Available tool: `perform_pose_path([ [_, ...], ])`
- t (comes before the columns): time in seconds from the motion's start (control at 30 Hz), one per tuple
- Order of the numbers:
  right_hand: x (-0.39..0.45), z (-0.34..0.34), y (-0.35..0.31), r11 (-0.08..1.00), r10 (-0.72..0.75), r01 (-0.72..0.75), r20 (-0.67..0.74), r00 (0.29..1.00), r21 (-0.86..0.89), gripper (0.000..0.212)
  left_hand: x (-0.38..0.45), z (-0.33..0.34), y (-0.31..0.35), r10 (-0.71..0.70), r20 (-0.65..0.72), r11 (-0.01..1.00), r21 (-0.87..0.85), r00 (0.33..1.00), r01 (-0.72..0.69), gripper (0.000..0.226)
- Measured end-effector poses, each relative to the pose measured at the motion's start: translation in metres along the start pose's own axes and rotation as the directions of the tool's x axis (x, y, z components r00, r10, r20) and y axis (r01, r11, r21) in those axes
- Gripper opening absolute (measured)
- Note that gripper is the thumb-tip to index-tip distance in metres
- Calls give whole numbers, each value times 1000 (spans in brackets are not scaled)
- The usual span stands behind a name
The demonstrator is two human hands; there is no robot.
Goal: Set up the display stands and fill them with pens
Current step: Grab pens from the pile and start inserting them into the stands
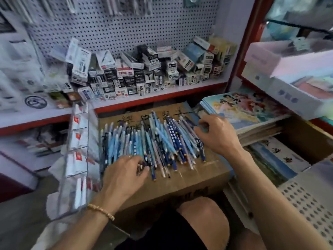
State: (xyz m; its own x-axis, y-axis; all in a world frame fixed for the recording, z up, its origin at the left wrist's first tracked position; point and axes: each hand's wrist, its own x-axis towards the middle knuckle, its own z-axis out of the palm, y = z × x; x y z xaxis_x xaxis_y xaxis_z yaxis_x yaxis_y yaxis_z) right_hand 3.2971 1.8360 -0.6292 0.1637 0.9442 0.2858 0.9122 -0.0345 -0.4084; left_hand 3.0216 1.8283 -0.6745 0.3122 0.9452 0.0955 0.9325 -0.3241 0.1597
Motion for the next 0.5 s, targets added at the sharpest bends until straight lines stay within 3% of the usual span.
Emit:
perform_pose_path([
  [0.17, 30, 49, 11, 996, 39, -50, 151, 988, 74, 41, 27, 23, -15, -294, -50, 950, -124, 954, 286, 57],
  [0.3, 40, 86, 30, 991, 67, -99, 300, 952, 92, 60, 59, 39, -41, -501, -66, 858, -168, 863, 486, 74],
  [0.5, 53, 122, 50, 993, 93, -115, 368, 925, 37, 83, 75, 66, -61, -639, 26, 761, -128, 769, 636, 96],
])
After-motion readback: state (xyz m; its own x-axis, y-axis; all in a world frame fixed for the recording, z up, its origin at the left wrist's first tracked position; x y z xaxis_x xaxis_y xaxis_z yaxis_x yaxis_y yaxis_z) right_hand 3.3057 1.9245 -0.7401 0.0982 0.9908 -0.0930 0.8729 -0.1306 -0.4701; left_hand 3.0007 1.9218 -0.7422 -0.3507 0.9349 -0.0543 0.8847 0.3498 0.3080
